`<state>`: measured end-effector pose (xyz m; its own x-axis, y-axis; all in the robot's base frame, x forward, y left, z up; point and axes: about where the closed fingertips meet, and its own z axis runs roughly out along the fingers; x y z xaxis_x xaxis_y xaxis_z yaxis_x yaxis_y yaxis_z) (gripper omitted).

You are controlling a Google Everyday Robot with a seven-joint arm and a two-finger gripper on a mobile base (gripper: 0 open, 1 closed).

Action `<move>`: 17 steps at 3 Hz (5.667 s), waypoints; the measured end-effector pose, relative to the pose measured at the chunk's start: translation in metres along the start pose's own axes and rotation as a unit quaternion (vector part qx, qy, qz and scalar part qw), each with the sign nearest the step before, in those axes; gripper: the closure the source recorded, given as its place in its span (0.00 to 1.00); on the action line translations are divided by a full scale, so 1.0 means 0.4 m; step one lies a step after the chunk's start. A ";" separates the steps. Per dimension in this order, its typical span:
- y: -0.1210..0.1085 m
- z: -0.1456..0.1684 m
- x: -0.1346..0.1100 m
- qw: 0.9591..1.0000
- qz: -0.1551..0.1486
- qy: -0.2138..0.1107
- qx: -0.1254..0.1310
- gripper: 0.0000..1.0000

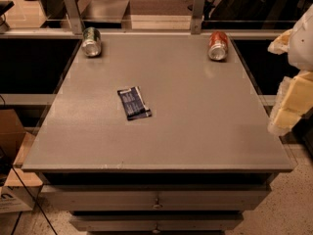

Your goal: Move coke can near green can

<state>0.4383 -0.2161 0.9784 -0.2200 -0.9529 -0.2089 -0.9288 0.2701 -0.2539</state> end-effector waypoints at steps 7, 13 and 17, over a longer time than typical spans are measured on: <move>-0.324 0.117 -0.047 0.983 0.107 -0.135 0.068 0.00; -0.640 0.340 -0.178 0.899 0.290 -0.314 0.092 0.00; -0.784 0.576 -0.198 0.863 0.408 -0.277 0.109 0.06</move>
Offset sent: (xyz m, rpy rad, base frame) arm 0.0220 -0.0002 -0.0018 0.0721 -0.0137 0.0025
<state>0.8157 -0.1936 0.8569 -0.5420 -0.2361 -0.8065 -0.4403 0.8972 0.0333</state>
